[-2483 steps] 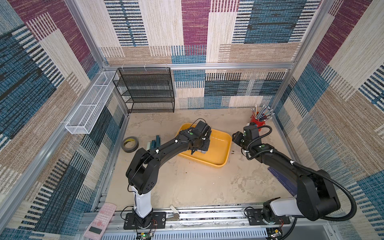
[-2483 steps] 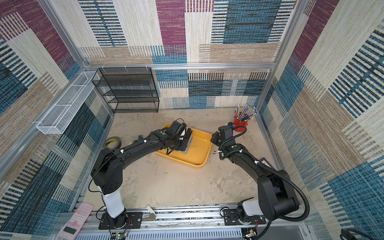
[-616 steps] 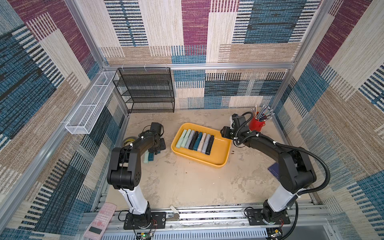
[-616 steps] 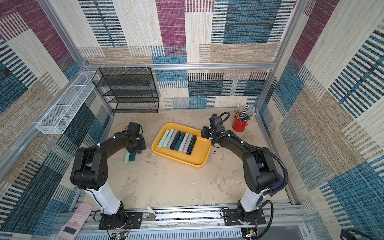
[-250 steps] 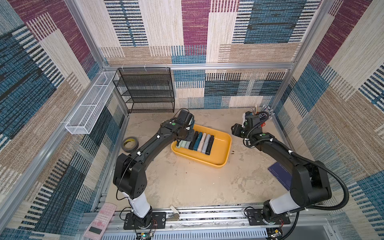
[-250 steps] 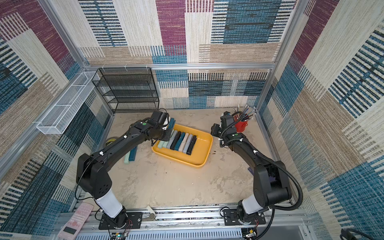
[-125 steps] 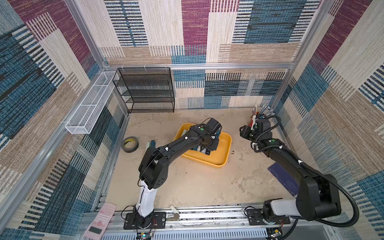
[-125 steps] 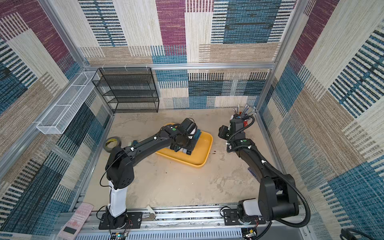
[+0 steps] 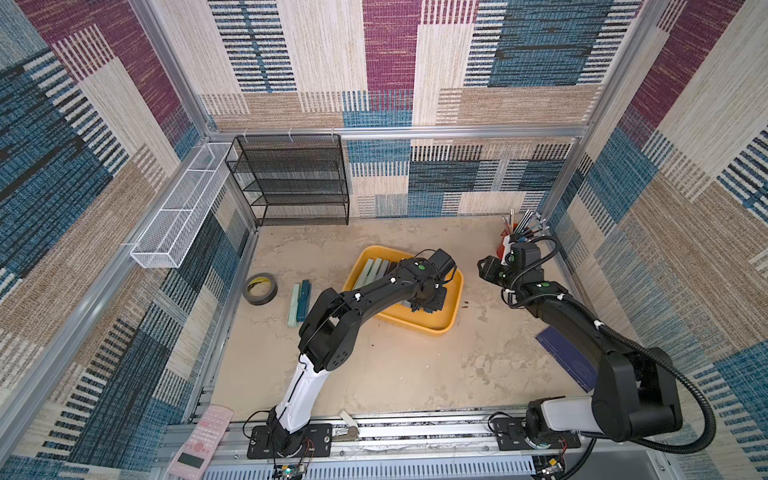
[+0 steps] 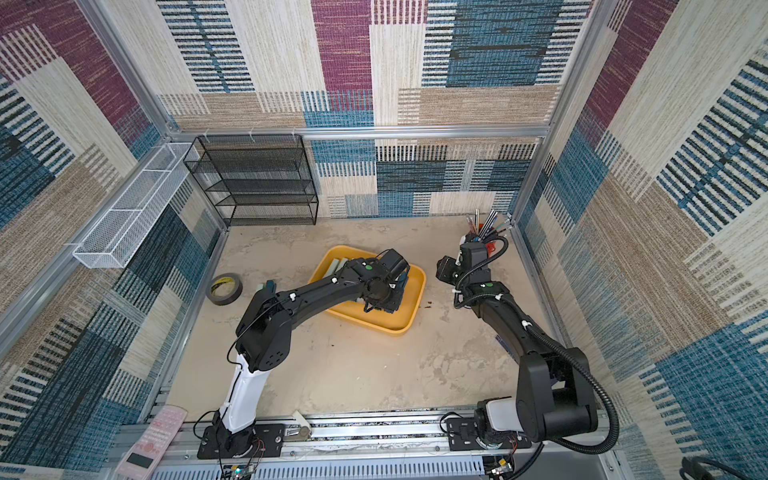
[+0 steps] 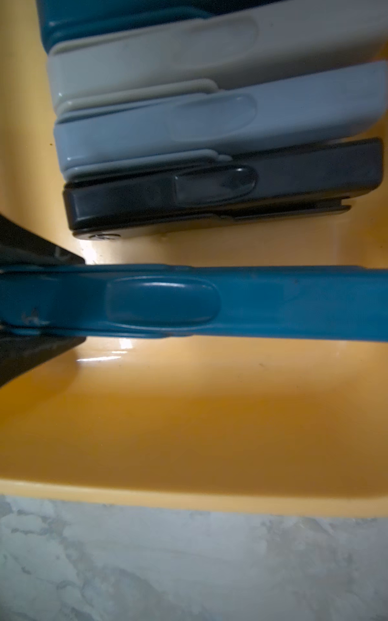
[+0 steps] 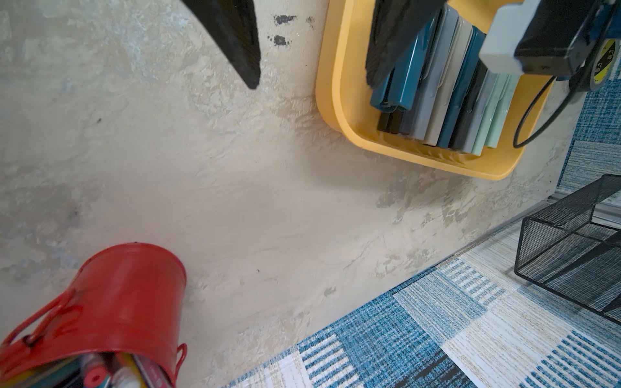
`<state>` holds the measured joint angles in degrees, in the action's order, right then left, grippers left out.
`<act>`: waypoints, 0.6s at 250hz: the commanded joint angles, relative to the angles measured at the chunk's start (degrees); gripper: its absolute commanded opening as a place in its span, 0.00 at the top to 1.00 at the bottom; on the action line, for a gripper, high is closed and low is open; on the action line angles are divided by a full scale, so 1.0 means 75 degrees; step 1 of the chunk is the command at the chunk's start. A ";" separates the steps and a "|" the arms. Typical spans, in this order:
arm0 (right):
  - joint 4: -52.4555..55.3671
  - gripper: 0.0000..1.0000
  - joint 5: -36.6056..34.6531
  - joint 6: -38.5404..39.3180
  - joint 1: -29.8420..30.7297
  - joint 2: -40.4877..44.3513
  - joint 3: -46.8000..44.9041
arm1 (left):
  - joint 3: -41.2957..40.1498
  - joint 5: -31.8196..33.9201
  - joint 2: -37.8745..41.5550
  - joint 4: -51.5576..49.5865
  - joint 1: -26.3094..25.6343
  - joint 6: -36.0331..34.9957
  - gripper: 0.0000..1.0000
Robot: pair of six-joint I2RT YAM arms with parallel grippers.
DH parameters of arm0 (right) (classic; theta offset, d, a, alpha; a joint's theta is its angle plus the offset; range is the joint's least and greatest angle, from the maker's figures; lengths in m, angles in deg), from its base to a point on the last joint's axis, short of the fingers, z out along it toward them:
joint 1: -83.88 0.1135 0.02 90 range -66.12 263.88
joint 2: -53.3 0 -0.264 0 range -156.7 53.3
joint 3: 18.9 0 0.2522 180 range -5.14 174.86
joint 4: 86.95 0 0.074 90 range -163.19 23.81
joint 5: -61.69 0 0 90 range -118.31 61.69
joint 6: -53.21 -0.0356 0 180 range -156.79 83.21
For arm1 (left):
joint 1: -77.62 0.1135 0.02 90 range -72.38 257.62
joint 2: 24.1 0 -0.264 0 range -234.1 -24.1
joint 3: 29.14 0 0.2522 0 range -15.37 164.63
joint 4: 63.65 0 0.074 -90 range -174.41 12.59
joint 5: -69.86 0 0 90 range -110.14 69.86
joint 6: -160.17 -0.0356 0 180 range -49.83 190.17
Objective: Put the pruning pliers into the storage box
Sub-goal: Place the pruning pliers in the storage box.
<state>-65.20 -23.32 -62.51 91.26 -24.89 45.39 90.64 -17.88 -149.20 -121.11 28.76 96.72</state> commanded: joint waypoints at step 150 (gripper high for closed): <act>-0.0362 0.48 0.0306 -0.0010 -0.0058 -0.0219 -0.0010 | 0.0687 0.0589 -0.0827 0.0113 0.0011 -0.0044 0.77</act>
<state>-66.05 -22.20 -62.51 90.89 -26.29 44.99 94.93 -14.45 -154.90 -120.56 28.76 96.96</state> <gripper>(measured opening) 0.526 0.291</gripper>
